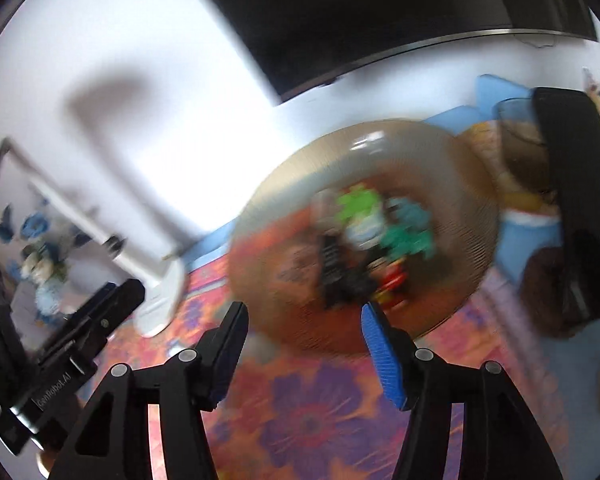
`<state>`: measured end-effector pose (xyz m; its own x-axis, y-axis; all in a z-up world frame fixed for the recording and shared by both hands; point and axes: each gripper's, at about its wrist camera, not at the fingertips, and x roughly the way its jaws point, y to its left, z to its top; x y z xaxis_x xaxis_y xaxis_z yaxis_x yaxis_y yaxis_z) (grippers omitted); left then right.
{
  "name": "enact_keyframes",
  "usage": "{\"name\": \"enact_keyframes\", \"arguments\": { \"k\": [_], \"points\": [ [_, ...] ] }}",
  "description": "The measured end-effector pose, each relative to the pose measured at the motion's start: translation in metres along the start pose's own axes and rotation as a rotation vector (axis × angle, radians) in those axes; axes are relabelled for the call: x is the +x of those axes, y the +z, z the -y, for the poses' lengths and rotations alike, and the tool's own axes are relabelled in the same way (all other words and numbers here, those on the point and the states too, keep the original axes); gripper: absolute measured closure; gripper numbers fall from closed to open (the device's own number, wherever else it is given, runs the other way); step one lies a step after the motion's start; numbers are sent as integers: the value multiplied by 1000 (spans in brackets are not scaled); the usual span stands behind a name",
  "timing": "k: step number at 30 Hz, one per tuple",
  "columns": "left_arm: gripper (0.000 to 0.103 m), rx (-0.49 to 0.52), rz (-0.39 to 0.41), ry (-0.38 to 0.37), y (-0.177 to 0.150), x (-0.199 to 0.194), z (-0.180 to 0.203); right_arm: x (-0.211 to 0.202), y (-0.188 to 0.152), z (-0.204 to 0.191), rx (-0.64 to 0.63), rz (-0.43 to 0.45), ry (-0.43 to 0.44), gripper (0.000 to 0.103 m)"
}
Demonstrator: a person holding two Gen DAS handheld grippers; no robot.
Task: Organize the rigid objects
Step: 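Move both open tools back to the remaining items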
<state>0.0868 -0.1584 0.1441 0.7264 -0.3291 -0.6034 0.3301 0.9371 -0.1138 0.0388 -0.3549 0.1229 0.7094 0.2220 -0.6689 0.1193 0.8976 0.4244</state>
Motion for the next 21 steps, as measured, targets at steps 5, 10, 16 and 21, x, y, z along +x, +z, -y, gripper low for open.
{"name": "enact_keyframes", "arguments": {
  "k": [5, 10, 16, 21],
  "points": [
    [20, -32, 22, 112, -54, -49, -44, -2, -40, -56, -154, -32, 29, 33],
    [19, -87, -33, 277, -119, -57, -94, 19, -97, -74, -294, 9, -53, 16],
    [19, -129, -140, 280, -162, -38, -123, 54, -144, -77, -465, 36, -197, 16],
    [19, -127, -153, 227, -163, -32, -124, 60, -148, -73, -486, 13, -194, 15]
  ]
}}
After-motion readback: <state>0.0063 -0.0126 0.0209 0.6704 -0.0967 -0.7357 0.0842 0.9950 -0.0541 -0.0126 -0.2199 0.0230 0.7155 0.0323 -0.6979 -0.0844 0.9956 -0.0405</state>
